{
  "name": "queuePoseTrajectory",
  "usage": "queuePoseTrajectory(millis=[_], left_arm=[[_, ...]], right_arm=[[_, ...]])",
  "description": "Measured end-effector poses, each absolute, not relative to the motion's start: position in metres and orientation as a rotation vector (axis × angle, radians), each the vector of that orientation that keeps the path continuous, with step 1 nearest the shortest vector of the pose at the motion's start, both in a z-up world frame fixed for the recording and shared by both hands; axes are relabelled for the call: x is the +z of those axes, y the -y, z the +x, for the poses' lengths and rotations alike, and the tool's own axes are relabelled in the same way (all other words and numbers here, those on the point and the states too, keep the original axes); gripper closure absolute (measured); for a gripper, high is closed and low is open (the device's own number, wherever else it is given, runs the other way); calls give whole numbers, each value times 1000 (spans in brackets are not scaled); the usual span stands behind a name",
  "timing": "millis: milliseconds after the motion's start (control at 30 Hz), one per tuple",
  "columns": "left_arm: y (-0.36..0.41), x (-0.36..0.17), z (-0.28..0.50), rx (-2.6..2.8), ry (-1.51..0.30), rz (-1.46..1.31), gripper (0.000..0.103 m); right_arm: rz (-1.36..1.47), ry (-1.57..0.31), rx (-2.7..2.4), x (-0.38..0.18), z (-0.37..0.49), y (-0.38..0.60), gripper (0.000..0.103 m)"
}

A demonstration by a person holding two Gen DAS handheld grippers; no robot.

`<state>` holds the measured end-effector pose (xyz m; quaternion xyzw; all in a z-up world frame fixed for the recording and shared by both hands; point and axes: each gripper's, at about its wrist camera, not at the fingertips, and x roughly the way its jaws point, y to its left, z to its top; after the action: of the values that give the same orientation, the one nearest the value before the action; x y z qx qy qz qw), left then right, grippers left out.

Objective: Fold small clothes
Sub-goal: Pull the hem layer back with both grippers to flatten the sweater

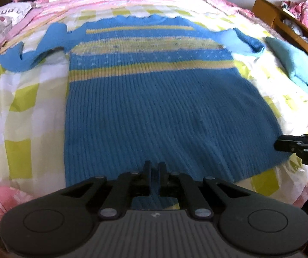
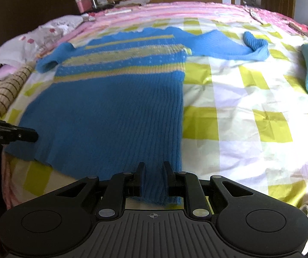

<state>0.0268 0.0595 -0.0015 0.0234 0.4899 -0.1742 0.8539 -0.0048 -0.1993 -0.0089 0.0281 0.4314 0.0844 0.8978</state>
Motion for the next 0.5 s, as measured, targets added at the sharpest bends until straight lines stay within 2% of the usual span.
queuePoseTrajectory(millis=[500], left_arm=[[-53, -2, 24, -369, -1020, 29, 88]], right_arm=[[69, -877, 157, -9, -8, 198, 85]])
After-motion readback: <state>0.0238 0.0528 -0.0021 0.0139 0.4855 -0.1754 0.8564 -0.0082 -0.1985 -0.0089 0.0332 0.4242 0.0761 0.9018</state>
